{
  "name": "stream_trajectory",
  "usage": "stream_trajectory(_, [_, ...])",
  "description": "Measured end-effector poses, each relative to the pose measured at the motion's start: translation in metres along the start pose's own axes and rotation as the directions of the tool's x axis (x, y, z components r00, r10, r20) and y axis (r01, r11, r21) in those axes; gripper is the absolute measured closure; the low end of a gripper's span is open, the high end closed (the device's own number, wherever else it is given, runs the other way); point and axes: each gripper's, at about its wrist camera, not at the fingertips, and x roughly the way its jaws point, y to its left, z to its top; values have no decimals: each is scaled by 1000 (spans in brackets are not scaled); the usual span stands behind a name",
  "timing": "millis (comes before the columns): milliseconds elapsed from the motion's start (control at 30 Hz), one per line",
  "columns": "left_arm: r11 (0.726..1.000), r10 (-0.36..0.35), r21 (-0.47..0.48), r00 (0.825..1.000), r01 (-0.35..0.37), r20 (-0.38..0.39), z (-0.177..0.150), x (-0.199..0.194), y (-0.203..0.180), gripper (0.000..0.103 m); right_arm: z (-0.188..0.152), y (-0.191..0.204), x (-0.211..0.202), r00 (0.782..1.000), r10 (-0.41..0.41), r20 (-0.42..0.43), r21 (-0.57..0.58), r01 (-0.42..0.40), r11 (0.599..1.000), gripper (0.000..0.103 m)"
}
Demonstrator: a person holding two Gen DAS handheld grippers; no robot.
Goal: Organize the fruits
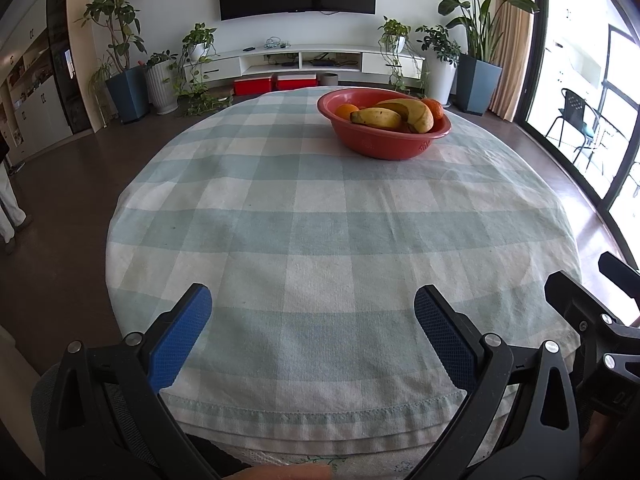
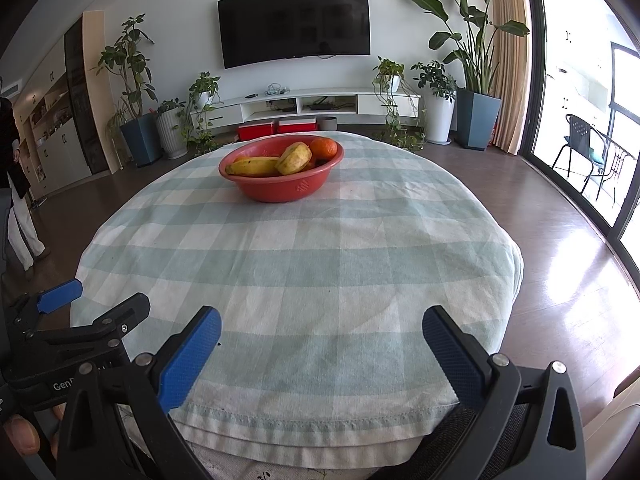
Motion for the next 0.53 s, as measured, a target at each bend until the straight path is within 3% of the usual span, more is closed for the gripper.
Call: stream_trajectory(533, [1000, -5, -2, 1000, 5, 5, -1, -3, 3, 0, 0, 0, -1, 1000, -1, -2, -1, 1, 1000, 0])
